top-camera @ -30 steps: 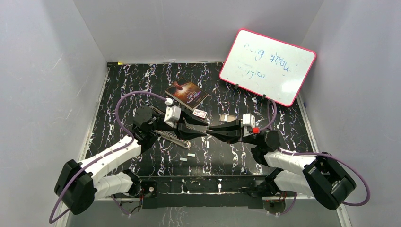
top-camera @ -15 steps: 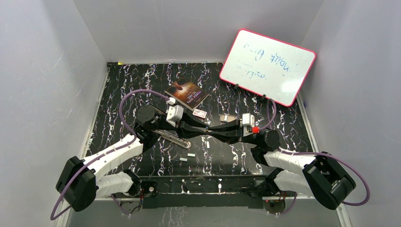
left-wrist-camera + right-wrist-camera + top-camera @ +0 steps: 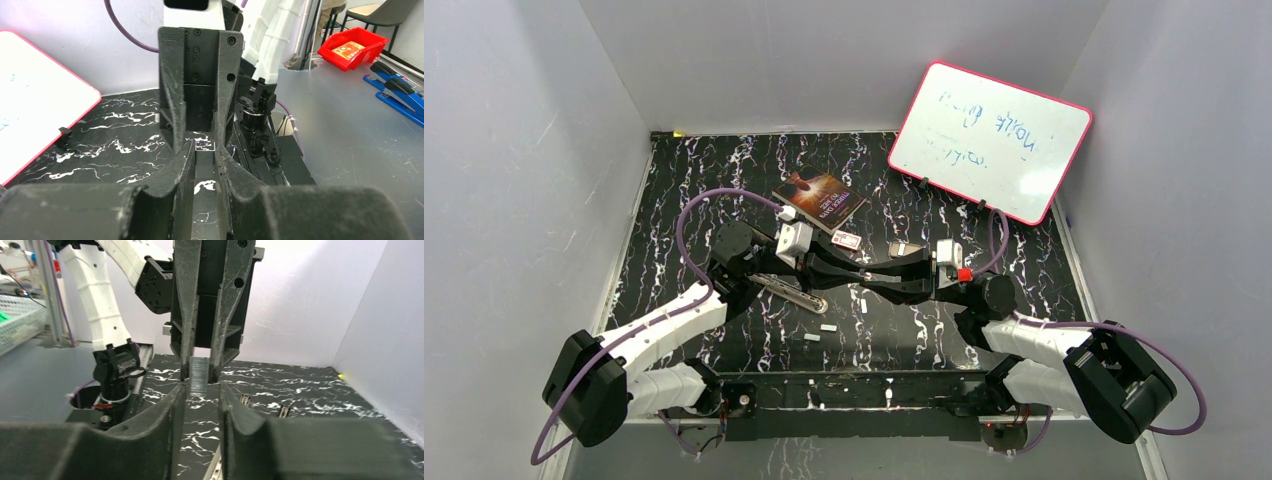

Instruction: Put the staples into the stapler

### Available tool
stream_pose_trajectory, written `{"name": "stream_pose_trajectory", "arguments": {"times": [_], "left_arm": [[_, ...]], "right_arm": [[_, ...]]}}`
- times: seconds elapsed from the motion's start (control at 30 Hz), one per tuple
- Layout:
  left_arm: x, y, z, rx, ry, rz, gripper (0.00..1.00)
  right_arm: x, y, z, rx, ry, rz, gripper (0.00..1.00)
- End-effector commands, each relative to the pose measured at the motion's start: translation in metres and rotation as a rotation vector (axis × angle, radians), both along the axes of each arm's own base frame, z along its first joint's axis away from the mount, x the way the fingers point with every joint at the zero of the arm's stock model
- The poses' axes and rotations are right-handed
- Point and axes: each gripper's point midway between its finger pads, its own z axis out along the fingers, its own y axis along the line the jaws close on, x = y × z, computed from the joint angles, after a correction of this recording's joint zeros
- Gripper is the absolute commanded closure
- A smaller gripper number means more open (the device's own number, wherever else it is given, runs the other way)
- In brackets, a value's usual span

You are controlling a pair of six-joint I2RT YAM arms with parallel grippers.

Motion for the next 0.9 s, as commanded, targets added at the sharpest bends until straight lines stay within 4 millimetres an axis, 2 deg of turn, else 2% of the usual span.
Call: {"name": "stream_pose_trajectory", "arguments": {"times": [0.0,0.07,0.13,0.27,0.33,0.5,0.6,0.73,0.87], "left_arm": [[-0.01,0.003,0.028,-0.067,-0.107,-0.033,1.0],[-0.012,0.004,0.03,-0.068,-0.113,-0.036,1.0],[-0.012,0.005,0.031,-0.063,-0.124,-0.033,1.0],[-0.012,0.008,0.025,-0.008,-0.13,-0.015,1.0],[-0.01,0.011,0.015,0.054,-0.148,0.006,1.0],[0.0,0.033,-0.038,0.334,-0.149,0.098,1.0],[0.001,0.05,-0.069,0.49,-0.143,0.128,1.0],[0.0,0.076,-0.106,0.705,-0.151,0.125,1.0],[0.002,0.101,-0.141,0.906,-0.157,0.103,1.0]], "right_arm": [[-0.008,-0.01,0.043,0.135,-0.138,-0.02,0.55],[-0.009,-0.011,0.04,0.121,-0.131,-0.025,0.42],[-0.012,-0.013,0.035,0.1,-0.131,-0.026,0.35],[-0.014,-0.022,0.023,0.064,-0.119,-0.071,0.3],[-0.008,-0.029,0.017,0.053,-0.099,-0.144,0.29],[0.03,-0.058,0.008,0.071,0.035,-0.426,0.27],[0.044,-0.072,0.008,0.078,0.065,-0.542,0.25],[0.053,-0.074,0.0,0.036,0.086,-0.589,0.25],[0.053,-0.07,-0.004,0.032,0.111,-0.567,0.25]]}}
